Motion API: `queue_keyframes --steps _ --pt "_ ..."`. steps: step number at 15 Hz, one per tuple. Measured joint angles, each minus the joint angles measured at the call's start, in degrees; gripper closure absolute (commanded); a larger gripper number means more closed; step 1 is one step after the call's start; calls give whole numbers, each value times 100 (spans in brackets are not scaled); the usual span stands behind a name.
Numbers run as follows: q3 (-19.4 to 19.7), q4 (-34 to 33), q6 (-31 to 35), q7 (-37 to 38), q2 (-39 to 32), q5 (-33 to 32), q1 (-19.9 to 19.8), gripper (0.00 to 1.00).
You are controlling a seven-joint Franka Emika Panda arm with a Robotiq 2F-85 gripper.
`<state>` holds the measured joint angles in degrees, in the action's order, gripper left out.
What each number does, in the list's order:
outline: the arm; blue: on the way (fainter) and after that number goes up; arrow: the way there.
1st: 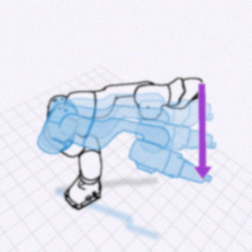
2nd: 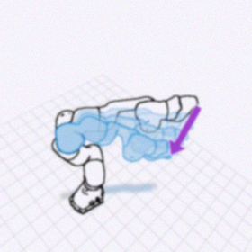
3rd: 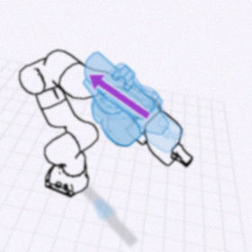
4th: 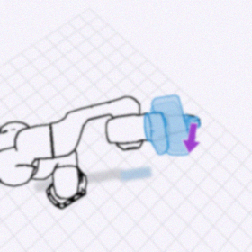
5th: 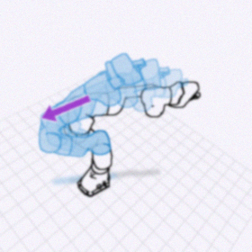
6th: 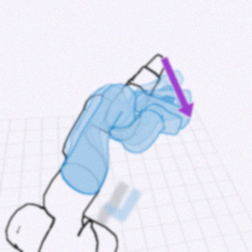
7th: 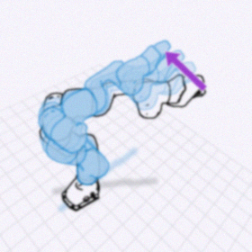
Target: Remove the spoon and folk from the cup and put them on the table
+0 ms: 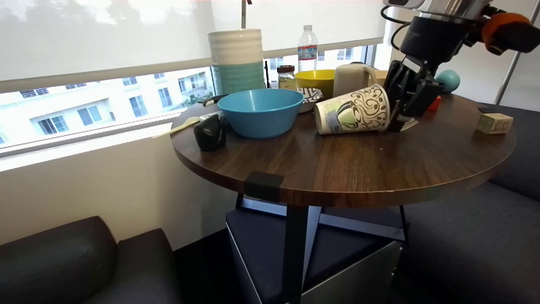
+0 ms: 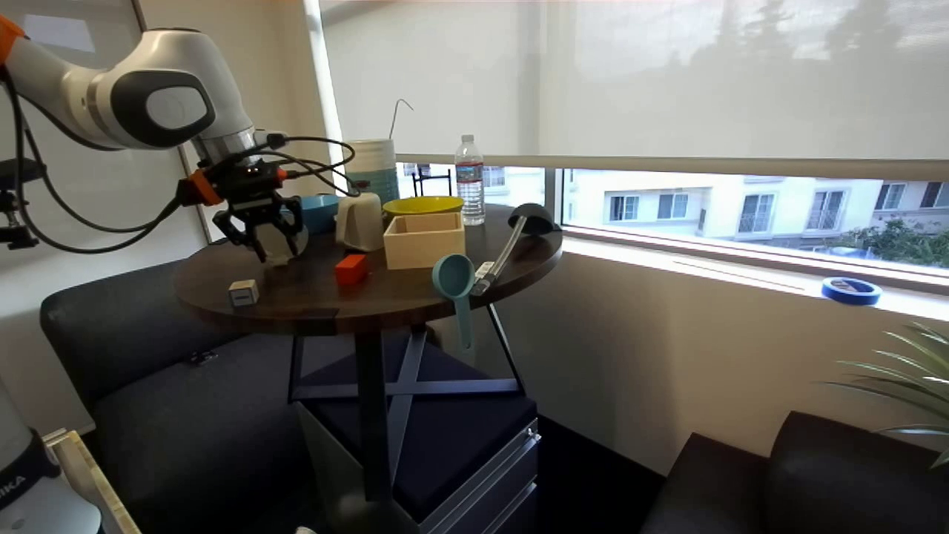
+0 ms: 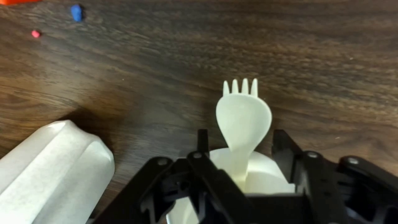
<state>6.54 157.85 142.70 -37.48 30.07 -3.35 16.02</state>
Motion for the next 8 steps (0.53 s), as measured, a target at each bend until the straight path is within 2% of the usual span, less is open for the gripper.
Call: queue_keyframes --steps 2,3,5,6,8 --pt "-9 0 0 -12 0 -1 -6 68" --pt "-11 0 0 -16 1 -4 -9 53" --pt "-15 0 0 -25 7 -8 -14 37" --pt "-16 0 0 -34 11 -10 -16 34" --pt "-19 0 0 -51 21 -12 -20 36"
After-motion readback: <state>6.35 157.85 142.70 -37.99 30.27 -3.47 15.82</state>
